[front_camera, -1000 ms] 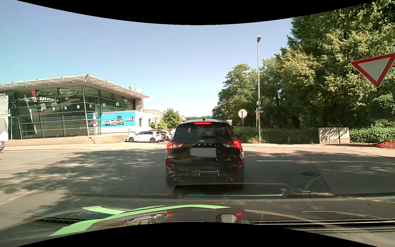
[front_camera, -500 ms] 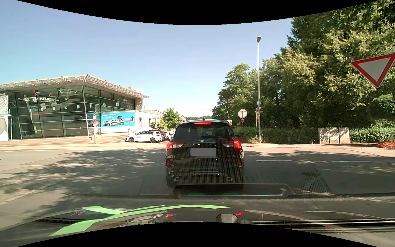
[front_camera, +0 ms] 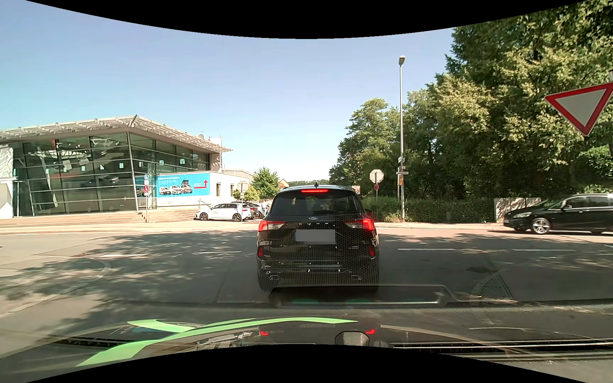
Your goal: Follow the waypoints while adhering to traffic rules and regulations
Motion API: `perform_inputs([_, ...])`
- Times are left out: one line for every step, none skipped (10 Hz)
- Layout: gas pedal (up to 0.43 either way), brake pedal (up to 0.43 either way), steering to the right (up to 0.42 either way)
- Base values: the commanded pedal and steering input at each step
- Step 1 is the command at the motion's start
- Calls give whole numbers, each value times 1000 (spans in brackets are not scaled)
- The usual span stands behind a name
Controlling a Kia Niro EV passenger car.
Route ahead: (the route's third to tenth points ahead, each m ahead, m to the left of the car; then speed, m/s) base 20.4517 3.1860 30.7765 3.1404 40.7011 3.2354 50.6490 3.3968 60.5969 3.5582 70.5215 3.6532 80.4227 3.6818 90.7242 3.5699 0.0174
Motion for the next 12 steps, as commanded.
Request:
perform_inputs([0, 311, -12])
perform_inputs([0, 311, -11])
perform_inputs([0, 311, -11])
perform_inputs([0, 311, -11])
perform_inputs([0, 317, -11])
perform_inputs([0, 317, -9])
perform_inputs([0, 317, -7])
perform_inputs([0, 317, -6])
perform_inputs([0, 317, -6])
perform_inputs([0, 317, -6])
perform_inputs([0, 317, -6])
perform_inputs([0, 232, -6])
